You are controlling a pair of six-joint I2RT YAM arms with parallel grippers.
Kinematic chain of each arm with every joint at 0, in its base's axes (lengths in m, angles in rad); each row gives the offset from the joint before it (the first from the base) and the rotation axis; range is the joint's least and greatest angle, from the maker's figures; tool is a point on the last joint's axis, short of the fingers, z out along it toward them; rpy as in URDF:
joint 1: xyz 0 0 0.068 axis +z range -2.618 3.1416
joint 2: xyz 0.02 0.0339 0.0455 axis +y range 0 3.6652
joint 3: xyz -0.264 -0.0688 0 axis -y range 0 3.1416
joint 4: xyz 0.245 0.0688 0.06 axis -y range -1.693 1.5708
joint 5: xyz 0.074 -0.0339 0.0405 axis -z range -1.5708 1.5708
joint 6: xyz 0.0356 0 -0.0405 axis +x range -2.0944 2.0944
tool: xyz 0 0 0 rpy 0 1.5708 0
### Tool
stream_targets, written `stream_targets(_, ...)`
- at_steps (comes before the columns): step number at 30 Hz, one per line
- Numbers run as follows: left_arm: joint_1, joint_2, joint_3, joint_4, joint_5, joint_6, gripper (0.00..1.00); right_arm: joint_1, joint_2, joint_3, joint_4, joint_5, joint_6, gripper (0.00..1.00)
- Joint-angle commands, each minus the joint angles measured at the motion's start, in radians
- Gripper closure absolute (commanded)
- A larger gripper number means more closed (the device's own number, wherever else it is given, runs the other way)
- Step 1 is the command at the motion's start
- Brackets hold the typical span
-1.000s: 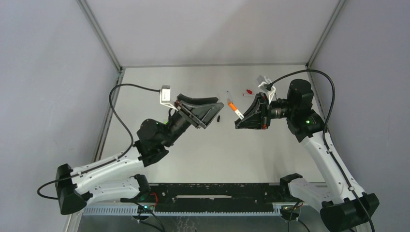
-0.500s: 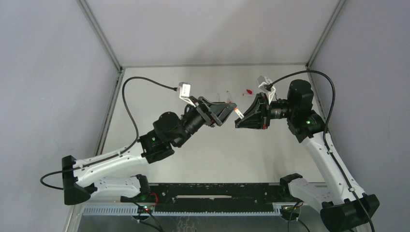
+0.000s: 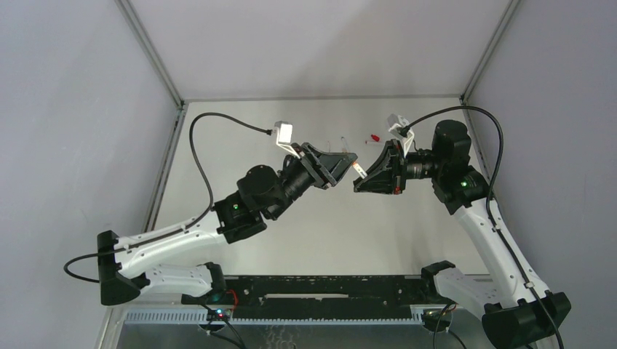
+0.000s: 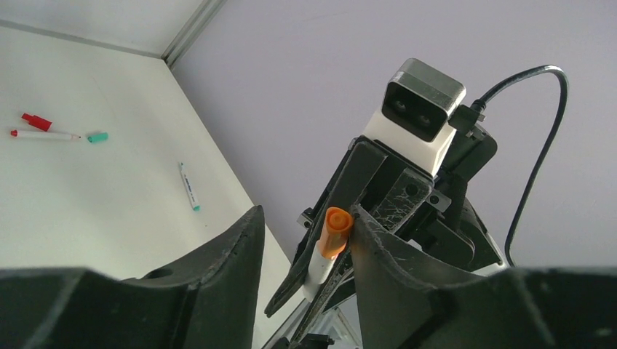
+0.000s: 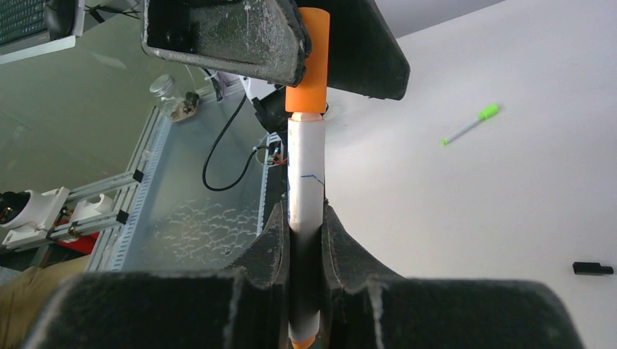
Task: Insert the pens into the pen caps
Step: Press the pen cap onto the pen.
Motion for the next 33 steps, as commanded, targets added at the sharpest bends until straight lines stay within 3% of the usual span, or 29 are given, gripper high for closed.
stream_targets(1, -0.006, 0.007, 0.071, -0.003, -0.014, 0.002, 0.52, -0.006, -0.014, 0.003, 0.008, 0.003, -0.023, 1.0)
stream_targets(19, -0.003, 0.001, 0.037, 0.053, 0.078, 0.069, 0.77, -0.007, -0.01, 0.002, 0.055, -0.041, 0.037, 1.0)
stream_targets(25, 0.03, 0.001, -0.024, 0.179, 0.286, 0.131, 0.86, -0.01, -0.009, 0.002, 0.094, -0.09, 0.081, 1.0)
stream_targets(33, 0.085, 0.014, -0.076, 0.304, 0.547, 0.19, 0.89, 0.0, -0.021, 0.003, 0.163, -0.159, 0.175, 1.0)
